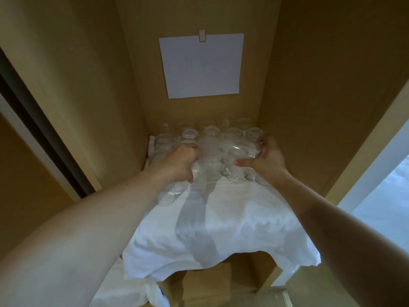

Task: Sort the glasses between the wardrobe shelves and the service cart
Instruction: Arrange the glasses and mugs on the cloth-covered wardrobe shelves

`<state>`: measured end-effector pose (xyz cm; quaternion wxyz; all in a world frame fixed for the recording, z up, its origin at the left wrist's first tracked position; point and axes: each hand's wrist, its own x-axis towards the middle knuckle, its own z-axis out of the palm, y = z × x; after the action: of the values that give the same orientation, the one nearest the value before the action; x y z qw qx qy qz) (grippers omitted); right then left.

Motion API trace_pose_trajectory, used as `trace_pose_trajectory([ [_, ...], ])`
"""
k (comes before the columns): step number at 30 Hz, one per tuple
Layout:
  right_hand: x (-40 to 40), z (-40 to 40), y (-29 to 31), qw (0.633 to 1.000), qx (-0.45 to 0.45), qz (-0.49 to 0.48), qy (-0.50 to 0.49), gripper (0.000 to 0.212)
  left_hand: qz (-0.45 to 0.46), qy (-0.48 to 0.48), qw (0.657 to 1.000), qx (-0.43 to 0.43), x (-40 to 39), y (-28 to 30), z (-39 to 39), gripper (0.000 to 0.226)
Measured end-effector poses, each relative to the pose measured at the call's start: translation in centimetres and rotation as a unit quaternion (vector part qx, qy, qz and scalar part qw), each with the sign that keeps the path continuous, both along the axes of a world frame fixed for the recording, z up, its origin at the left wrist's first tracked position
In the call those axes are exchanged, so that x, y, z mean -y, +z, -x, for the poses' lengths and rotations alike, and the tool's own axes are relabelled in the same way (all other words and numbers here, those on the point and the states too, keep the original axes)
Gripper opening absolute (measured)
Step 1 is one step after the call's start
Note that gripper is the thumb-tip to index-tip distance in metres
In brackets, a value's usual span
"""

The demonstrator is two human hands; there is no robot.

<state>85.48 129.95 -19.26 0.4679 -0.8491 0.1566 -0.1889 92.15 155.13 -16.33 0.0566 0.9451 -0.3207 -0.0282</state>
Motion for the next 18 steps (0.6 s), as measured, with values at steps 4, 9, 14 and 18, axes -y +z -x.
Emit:
trace_pose_trajectory([
  [4,-0.1,-0.2,2.4,0.992,-0.033,0.096,0.073,0.09,-0.064,-0.027,0.997,0.026,0.3,-1.0,-0.7,0.093],
  [9,-2.6,-0.8,3.9,0.952,-0.057,0.262,0.146,0.098,-0.083,-0.036,0.996,0.02,-0.3,-2.0,-1.3,0.092],
  [14,-5.7,-2.0,2.0,0.923,-0.098,0.334,0.166,0.103,-0.058,-0.038,0.997,0.019,-0.9,-2.6,-1.5,0.093],
  [18,-7.7,-2.7,0.4,0.9,-0.103,0.384,0.178,0.101,-0.034,-0.029,0.999,0.013,-1.4,-3.0,-1.4,0.092],
])
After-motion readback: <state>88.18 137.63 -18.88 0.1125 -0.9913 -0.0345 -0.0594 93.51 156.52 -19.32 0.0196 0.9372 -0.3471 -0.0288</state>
